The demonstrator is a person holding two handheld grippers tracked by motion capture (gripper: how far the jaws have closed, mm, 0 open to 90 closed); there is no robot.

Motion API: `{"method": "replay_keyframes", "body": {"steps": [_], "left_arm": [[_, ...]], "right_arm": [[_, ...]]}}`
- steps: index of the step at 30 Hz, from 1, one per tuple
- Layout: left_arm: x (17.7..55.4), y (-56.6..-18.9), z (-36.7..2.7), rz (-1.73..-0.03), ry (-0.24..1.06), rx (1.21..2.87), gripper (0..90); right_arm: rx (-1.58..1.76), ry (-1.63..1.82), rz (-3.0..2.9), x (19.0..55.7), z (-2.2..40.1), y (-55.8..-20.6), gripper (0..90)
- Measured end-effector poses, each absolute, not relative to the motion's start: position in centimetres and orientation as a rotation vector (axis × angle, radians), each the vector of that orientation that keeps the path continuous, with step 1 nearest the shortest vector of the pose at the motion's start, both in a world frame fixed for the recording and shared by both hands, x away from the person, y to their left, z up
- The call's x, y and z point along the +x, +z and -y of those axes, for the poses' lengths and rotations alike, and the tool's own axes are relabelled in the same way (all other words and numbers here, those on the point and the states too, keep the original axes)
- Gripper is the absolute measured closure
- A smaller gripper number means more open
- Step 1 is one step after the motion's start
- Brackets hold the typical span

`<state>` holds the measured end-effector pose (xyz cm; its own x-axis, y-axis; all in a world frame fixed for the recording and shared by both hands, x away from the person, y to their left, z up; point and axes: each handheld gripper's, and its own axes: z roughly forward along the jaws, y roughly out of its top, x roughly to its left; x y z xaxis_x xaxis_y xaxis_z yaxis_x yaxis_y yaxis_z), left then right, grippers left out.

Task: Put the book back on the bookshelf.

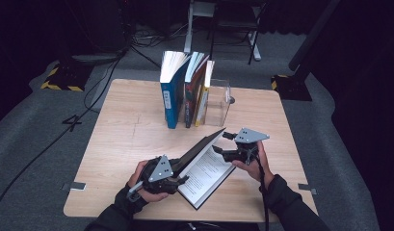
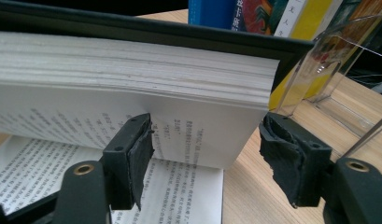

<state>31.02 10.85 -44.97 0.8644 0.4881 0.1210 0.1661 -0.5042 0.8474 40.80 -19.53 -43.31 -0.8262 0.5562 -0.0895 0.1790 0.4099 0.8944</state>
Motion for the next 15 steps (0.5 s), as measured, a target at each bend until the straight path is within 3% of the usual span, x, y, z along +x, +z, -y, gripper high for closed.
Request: {"method": "replay_keyframes", "body": {"steps": [10,15], "left_arm": [[30.7,-45.6,-9.8,-0.491,0.502,2.133,26.7],[31.0,-45.9,-9.4,-0.523,0.537,2.12,32.6]], "right_arm": [[0.65,1.387,-2.3,41.0,19.3,-43.3,34.0],[0.645,1.38,-2.293,40.9,19.2,-43.2,34.6]]}}
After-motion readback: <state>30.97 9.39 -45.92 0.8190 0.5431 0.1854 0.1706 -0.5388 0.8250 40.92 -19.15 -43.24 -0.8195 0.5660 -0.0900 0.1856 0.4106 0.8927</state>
